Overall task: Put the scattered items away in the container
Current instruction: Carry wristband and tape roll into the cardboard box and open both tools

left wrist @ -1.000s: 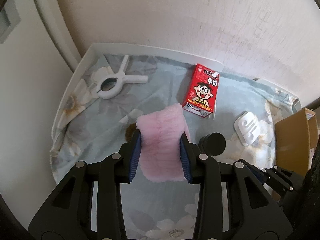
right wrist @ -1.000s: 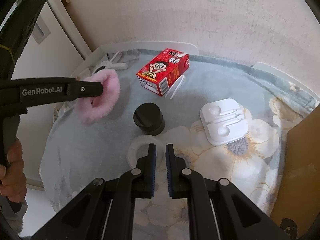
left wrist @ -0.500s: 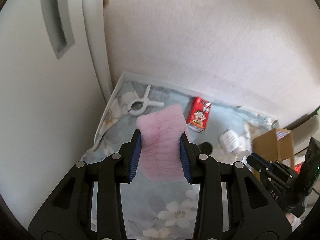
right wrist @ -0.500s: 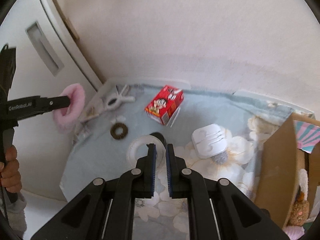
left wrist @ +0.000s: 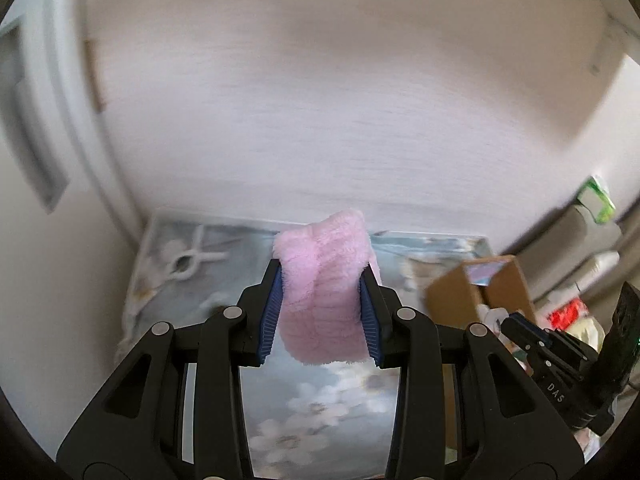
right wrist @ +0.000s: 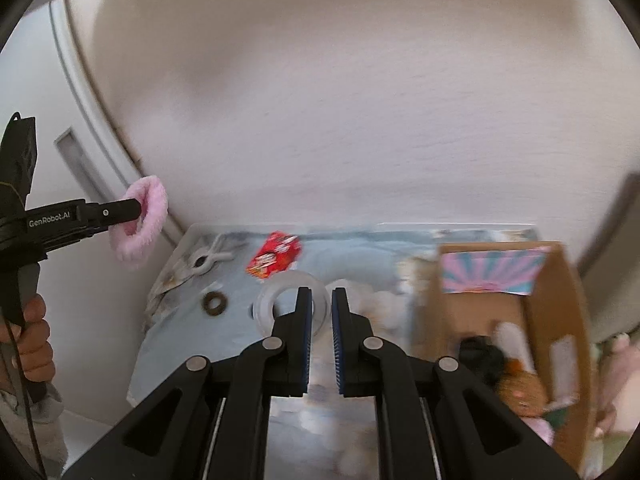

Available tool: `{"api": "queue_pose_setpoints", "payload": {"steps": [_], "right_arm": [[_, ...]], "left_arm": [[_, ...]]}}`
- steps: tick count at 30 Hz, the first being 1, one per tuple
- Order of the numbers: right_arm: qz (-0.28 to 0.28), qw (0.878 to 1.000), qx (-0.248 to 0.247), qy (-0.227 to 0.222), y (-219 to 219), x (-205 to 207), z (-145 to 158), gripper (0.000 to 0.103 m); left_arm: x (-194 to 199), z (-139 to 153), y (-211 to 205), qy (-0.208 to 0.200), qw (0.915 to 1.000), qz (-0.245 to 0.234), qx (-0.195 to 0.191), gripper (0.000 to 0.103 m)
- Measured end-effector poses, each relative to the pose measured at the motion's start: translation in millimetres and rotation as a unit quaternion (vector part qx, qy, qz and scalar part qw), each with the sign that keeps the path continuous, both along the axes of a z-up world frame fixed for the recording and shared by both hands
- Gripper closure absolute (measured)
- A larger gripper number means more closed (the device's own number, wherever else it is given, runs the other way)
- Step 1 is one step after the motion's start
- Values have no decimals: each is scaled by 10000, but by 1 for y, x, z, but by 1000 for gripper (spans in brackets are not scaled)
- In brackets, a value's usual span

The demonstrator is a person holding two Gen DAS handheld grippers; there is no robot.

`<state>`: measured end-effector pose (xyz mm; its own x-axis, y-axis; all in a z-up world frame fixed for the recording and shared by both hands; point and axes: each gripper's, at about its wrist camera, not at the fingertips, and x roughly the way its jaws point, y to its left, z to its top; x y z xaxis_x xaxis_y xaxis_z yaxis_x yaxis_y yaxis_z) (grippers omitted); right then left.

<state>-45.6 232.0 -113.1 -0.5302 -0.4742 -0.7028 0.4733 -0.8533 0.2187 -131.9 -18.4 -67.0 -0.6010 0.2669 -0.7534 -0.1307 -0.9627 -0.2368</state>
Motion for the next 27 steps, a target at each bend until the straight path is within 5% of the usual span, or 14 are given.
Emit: {"api": "queue_pose_setpoints", "payload": {"steps": [12,21,27], "right_arm": [[-1281,9917,18,83,111,29,13,94],[-1923,9811,8,-213,168,49,-6,94],[-1998,9779,105,-608,177,56,-34,94]], "left_arm": [[5,2,148,74,9863,-1647,-14,70],[26,-38,252,-336,9597,-2758,-431,70],[57,-84,300,-578,9346,-3318,-1143,70]]}}
